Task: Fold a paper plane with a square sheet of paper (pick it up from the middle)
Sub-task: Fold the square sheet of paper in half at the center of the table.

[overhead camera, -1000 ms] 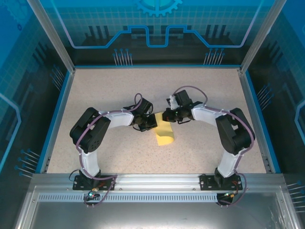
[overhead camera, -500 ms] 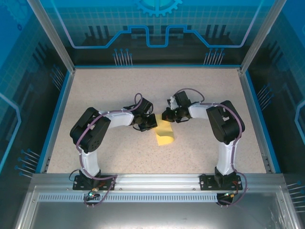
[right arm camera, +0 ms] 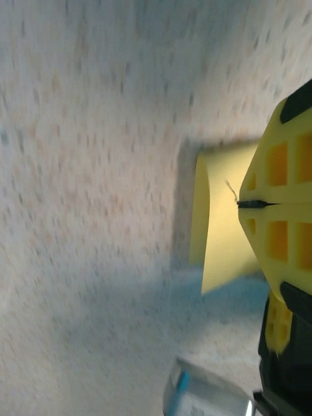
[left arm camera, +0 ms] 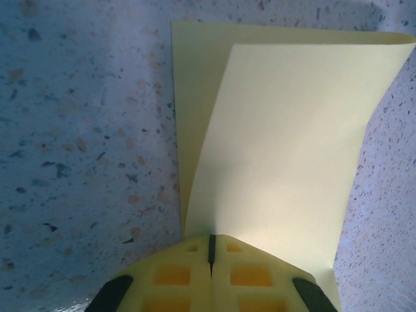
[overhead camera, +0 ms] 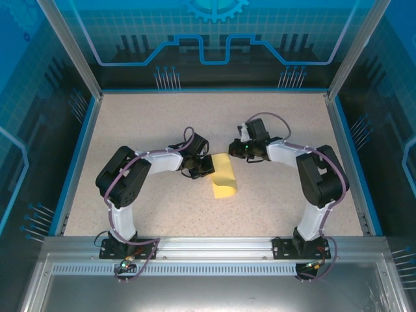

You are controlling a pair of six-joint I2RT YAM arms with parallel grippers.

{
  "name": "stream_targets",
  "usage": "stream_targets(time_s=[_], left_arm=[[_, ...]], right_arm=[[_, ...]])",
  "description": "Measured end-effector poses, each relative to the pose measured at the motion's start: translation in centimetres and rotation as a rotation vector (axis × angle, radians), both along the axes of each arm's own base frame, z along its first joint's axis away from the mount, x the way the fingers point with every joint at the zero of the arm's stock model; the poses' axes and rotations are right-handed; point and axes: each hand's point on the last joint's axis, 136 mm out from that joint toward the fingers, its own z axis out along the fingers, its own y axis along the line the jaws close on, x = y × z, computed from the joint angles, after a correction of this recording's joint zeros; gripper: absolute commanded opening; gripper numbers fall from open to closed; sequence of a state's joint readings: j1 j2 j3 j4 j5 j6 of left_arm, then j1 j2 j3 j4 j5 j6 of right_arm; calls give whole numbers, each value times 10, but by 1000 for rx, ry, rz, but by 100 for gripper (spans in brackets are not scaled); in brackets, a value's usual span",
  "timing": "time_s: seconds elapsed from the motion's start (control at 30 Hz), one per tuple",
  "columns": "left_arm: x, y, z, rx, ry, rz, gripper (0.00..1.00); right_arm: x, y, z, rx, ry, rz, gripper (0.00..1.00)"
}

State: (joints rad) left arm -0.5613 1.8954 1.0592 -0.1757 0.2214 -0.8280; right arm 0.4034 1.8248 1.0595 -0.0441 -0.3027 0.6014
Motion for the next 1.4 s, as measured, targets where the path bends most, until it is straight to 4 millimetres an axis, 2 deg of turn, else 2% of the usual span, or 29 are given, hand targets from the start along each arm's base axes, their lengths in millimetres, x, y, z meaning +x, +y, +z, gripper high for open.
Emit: stream_targets(time_s=[0.13,0.33,0.6,0.73,0.83,0.93,1.03,1.13,1.27,1.4], left_arm=[[0,0,0,0,0,0,0],[0,0,0,1,1,0,0],[0,0,-1,0,1,0,0],[0,0,-1,-1,-1,0,0],[0,0,-1,-1,-2,-1,0],[0,0,-1,1,-5,-7,0],[0,0,-1,3,-9,-14,0],[1,0,-1,4,-10,-16,0],[1,-1,-1,6,-8,-18,0],[1,-1,-1,7,-8,-19,0]], right_arm=[[-1,28,-8,34,30,71,0],[-2,26,-47,24,129,64,0],[13,-4,-48,69,162,-35,0],[24,-36,-44,58,142,-118,0],[27,-56,-28,40,105,-154,0],[14,-46,0,40,49,-103,0],[-13,-25,15,62,31,-15,0],[-48,-10,2,70,94,57,0],[-91,-8,-26,66,218,107,0],[-108,-1,-30,74,260,147,0]])
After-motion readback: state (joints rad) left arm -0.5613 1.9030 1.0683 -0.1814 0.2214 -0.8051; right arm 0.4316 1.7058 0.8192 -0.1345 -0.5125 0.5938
